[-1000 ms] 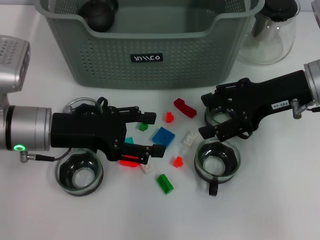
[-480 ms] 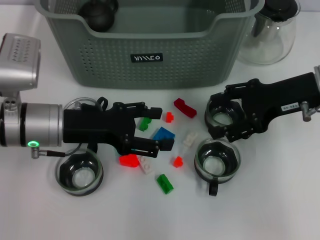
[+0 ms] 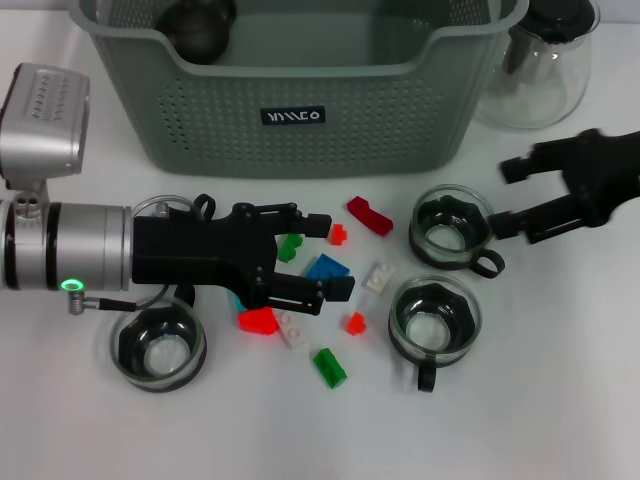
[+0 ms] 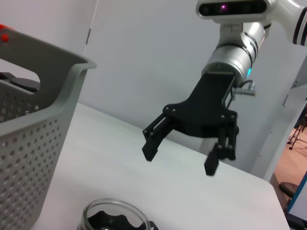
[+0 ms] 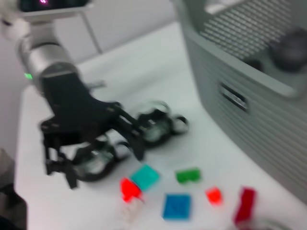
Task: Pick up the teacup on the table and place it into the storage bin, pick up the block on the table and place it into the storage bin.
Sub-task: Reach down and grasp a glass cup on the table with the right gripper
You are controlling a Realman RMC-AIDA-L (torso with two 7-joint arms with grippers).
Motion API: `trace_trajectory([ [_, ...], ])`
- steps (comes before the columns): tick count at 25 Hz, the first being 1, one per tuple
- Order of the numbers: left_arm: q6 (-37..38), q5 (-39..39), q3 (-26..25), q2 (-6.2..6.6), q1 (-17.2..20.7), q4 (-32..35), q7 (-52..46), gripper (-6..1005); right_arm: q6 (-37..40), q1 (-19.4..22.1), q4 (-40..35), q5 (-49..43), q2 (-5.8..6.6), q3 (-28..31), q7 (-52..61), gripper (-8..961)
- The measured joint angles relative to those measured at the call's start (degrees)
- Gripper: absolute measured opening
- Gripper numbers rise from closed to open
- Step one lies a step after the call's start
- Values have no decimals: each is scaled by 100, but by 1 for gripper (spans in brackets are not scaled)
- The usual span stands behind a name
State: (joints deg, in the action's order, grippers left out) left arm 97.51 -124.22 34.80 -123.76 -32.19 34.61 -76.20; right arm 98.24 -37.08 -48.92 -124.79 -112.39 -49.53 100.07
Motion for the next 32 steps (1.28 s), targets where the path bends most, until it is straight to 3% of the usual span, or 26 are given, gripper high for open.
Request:
trace_trajectory([
  [4, 9, 3, 1, -1, -6, 0, 0, 893, 104, 58, -567, -474, 102, 5, 889, 942],
  [10, -15, 3, 1, -23, -21, 2, 22, 891, 44, -85, -826, -1137, 59, 14, 1653, 941],
  [13, -5, 3, 1, -25, -25, 2, 54, 890, -155, -184, -765, -1285, -40, -7, 1754, 941],
  [22, 21, 3, 1, -26, -16, 2, 137, 888, -949, -324, -648, -1859, -538, -72, 1784, 940],
  [27, 29, -1, 0, -26, -15, 2, 139, 886, -1260, -420, -397, -2018, -647, -90, 1736, 940],
  [32, 31, -1, 1, -26, -21, -49, 141, 885, -1467, -440, -382, -2024, -681, -100, 1716, 941],
])
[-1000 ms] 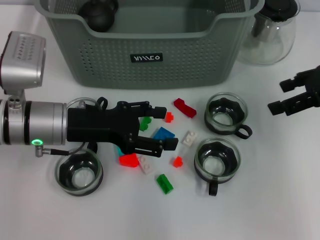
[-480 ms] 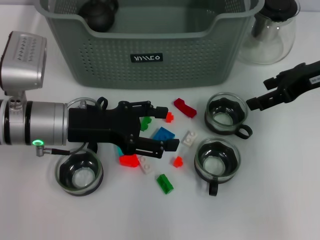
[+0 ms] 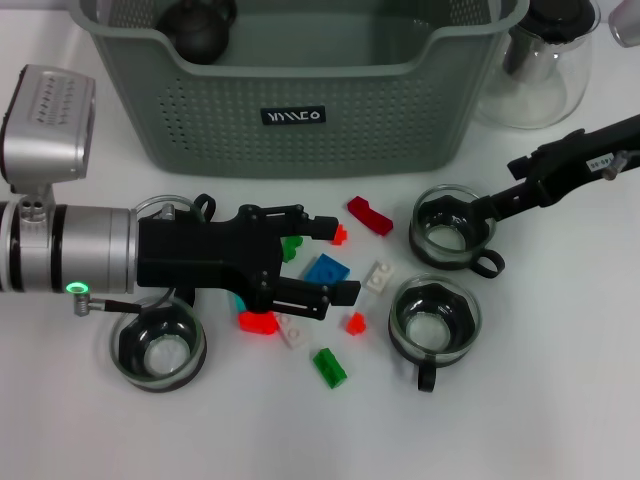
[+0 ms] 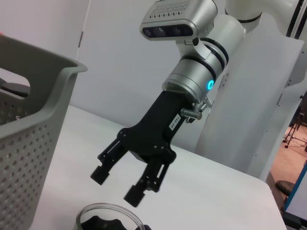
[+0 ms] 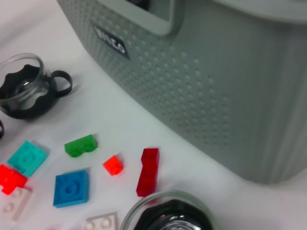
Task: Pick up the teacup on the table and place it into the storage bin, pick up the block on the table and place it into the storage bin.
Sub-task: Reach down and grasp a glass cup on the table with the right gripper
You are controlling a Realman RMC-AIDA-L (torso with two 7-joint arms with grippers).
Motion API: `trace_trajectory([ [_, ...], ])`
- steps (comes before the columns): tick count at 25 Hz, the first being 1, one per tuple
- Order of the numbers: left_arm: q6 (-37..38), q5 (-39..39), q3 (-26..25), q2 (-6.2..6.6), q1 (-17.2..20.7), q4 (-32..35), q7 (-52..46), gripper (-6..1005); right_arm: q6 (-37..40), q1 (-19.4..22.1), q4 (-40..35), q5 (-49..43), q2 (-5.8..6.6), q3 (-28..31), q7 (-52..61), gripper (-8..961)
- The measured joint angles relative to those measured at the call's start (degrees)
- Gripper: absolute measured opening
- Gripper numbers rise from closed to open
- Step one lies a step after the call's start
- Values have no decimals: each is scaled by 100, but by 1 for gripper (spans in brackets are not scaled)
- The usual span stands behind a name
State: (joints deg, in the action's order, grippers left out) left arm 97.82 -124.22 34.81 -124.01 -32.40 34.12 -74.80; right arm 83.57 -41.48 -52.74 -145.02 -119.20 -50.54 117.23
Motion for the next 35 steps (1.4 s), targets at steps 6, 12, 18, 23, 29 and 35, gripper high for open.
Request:
trace_trajectory([
  [6, 0, 2, 0, 6, -3, -22, 8, 883, -243, -12, 0, 0, -20, -100, 1, 941],
  [12, 1, 2, 0, 13, -3, -22, 10, 881, -537, -63, 177, 0, -36, -406, 1, 940],
  [18, 0, 4, -1, 23, -13, -19, 10, 880, -844, -159, 441, 1, -35, -555, 2, 940],
  [23, 0, 4, -15, 26, -21, -19, 9, 878, -1165, -273, 705, -2, -69, -754, 2, 941],
  [29, -11, 4, -17, 31, -29, -19, 9, 876, -1466, -311, 896, -6, -93, -992, 36, 915],
  [35, -26, 4, -9, 35, -30, -19, 9, 875, -1529, -310, 957, 3, -96, -1028, 188, 884],
])
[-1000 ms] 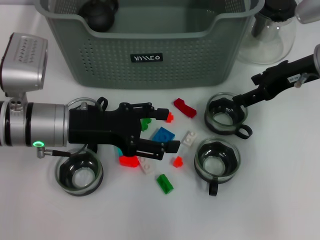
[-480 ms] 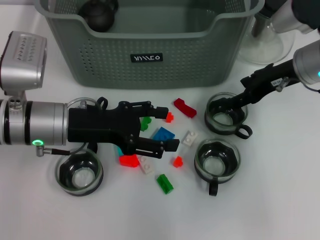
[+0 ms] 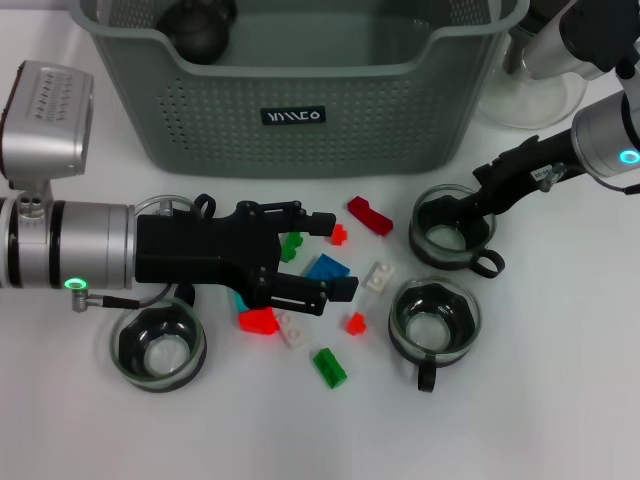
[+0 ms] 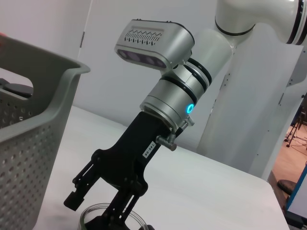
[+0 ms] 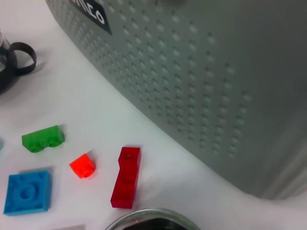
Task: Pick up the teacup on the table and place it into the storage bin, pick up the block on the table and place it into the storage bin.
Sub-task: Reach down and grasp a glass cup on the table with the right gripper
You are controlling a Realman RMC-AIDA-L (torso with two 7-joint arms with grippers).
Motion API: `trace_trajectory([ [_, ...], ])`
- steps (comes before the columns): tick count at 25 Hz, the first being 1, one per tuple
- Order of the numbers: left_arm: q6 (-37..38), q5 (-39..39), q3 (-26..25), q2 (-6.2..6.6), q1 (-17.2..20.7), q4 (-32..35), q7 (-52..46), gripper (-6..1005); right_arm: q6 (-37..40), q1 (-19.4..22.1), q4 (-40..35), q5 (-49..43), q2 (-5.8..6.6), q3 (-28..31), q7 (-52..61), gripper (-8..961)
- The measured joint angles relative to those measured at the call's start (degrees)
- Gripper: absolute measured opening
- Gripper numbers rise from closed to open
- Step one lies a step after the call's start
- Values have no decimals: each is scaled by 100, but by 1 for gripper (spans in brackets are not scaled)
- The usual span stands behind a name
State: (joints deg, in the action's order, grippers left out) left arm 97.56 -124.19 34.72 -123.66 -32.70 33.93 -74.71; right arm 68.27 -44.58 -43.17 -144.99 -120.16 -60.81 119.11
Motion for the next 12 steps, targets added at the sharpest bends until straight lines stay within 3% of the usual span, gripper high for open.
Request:
trace_trajectory([
  [2, -1, 0, 0, 0, 2, 0, 0, 874, 10, 1, 1, -2, 1, -1, 42, 874],
  [8, 17, 0, 0, 0, 26, 0, 0, 872, 33, 3, 2, -10, 10, -62, 191, 660],
  [12, 20, 0, 0, -4, 41, 0, 0, 871, 28, 14, 6, -12, 11, -117, 193, 462],
])
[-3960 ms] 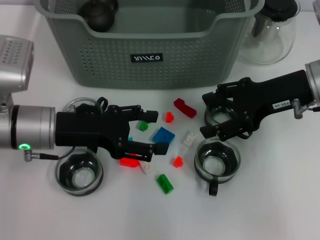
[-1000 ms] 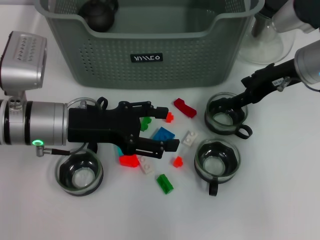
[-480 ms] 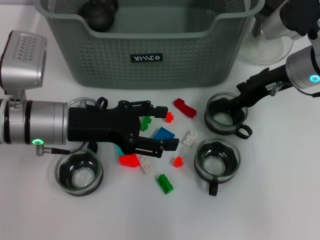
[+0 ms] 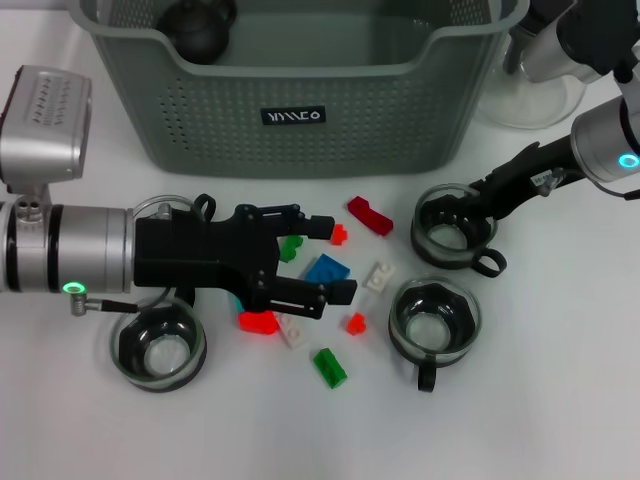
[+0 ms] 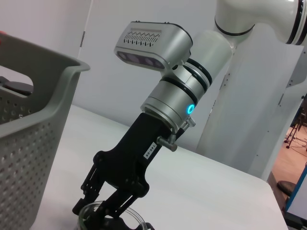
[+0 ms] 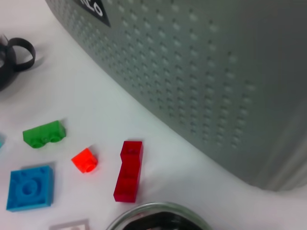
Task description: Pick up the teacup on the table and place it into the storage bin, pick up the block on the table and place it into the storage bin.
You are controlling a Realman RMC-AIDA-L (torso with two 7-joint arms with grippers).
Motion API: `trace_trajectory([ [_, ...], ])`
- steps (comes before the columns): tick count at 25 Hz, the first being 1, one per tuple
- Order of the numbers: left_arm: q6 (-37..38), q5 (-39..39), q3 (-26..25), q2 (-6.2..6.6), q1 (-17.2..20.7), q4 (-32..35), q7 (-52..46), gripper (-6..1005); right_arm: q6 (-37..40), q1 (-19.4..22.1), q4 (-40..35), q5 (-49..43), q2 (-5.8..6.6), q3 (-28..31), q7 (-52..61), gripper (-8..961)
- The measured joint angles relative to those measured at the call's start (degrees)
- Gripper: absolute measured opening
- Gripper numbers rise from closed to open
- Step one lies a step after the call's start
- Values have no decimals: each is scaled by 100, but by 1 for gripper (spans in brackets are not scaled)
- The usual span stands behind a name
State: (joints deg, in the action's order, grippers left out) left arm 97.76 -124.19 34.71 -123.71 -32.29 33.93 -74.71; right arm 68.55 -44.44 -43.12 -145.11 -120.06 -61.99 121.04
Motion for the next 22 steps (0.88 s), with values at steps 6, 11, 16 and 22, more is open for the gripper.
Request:
trace_trajectory([
  [6, 25, 0, 0, -13, 4, 0, 0, 869, 10, 17, 5, -1, 0, -9, 0, 282],
  [11, 67, 0, -15, -10, 17, 0, 0, 868, 36, 87, -98, 16, 21, 26, 56, 159],
  [16, 69, 0, -15, -7, 22, 0, -1, 866, 262, 143, -286, 29, 31, 65, 78, 70],
  [22, 77, -10, -1, 2, 31, 0, -20, 865, 1265, 263, -950, 76, 46, 503, 82, 67],
])
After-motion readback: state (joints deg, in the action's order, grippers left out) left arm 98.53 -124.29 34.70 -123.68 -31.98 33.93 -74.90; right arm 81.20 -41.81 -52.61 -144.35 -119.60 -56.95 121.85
